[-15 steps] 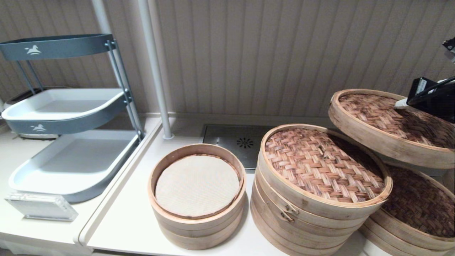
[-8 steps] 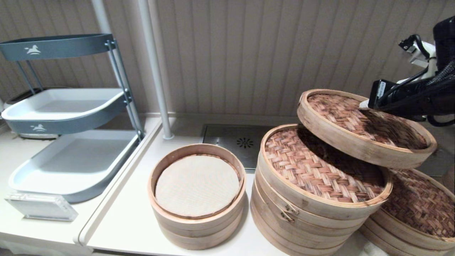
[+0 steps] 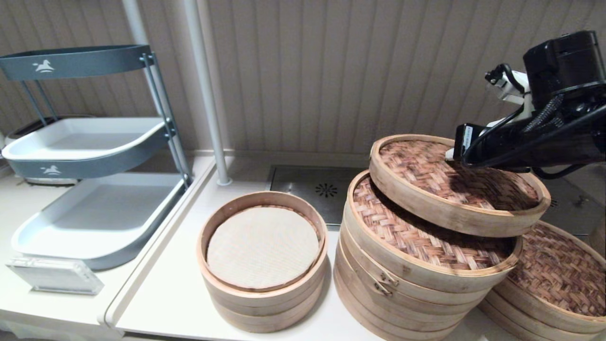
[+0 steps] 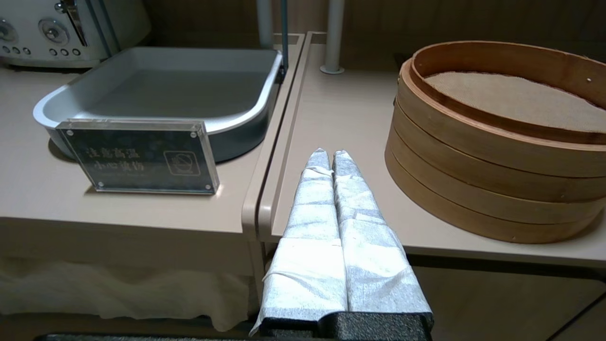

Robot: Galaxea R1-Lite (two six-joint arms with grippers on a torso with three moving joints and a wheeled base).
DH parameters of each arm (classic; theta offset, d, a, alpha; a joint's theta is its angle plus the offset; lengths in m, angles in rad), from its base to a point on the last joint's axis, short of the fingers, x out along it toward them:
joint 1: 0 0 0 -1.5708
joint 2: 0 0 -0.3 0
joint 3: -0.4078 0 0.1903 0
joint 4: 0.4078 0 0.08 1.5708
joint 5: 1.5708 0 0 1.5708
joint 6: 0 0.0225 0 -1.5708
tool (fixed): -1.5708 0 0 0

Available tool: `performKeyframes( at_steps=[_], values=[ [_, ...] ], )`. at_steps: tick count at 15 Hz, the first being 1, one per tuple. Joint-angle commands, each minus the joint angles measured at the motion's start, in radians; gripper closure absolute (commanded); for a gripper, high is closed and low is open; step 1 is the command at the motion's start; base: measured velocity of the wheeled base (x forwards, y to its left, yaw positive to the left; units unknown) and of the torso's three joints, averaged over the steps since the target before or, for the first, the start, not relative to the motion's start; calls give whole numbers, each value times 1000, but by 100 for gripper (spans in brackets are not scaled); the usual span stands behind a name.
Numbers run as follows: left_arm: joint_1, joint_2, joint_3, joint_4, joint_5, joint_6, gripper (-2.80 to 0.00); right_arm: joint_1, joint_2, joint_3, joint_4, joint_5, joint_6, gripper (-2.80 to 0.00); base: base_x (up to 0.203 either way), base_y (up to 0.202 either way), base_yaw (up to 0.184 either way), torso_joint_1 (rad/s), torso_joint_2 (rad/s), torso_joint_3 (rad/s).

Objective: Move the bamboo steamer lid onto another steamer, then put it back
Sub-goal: Put the steamer

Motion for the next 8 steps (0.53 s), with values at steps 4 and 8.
performKeyframes(
  at_steps=[4, 8],
  values=[
    [2, -2, 25, -1, 1, 0, 0, 67, 7, 18, 2, -44, 3, 0, 0, 0, 0, 0, 0, 0],
    [1, -2, 25, 0, 0, 0, 0, 83, -11, 51, 1, -50, 4, 0, 0, 0, 0, 0, 0, 0]
  ],
)
